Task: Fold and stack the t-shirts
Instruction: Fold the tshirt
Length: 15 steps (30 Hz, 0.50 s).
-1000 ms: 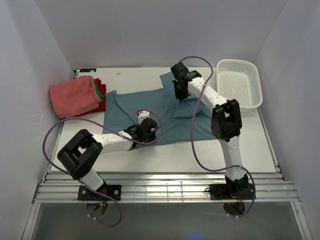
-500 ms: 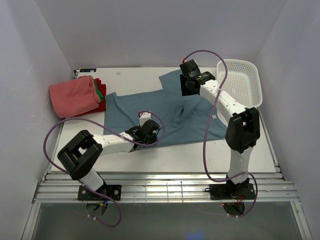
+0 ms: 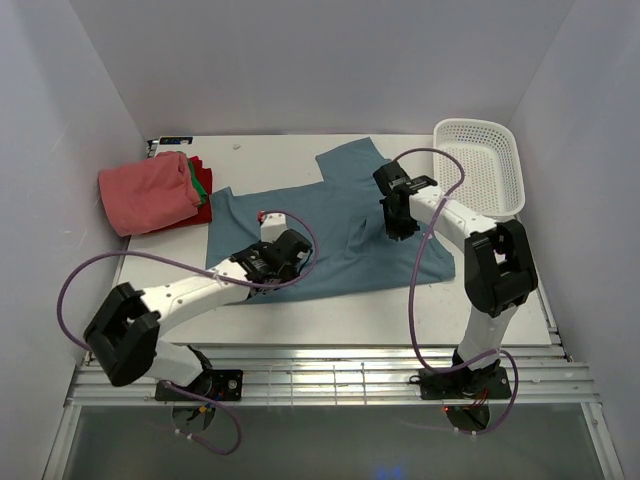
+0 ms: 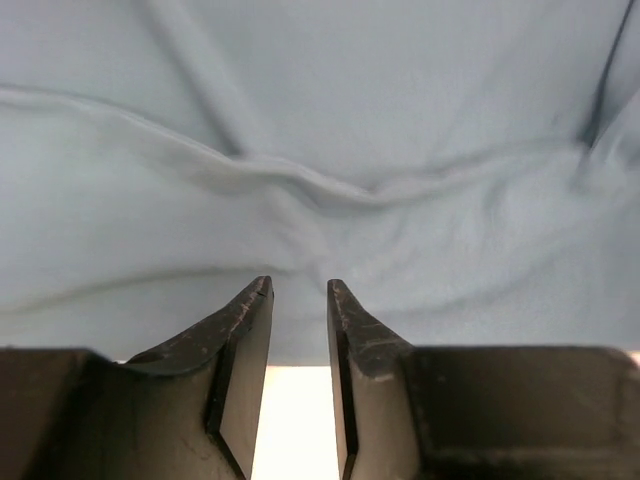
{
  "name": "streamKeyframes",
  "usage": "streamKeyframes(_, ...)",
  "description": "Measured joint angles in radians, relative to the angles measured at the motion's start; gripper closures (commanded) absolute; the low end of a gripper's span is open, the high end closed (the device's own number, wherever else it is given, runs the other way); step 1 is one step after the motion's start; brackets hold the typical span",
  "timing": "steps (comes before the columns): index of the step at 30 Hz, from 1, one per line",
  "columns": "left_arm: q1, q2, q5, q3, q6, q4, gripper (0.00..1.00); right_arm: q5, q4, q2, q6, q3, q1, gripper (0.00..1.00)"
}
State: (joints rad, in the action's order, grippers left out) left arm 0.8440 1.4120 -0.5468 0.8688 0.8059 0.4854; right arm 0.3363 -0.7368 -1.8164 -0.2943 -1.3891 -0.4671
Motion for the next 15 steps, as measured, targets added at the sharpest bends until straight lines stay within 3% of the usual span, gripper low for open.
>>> streamKeyframes(6,-0.112,-0.164,-0.090,-0.058,0.002,0.024,0.69,-0.043,-0.004,-0.046,-0.014,0.031,0.014,0.90)
streamKeyframes(10,-0.190,-0.128,-0.093,-0.144,-0.004,0.012,0.74,-0.056,-0.006,-0.071,-0.024,0.058,0.015,0.91)
streamKeyframes(15,-0.201,-0.044,-0.072,-0.220,0.014,0.000,0.79,-0.062,-0.008,-0.092,-0.045,0.092,0.016,0.92)
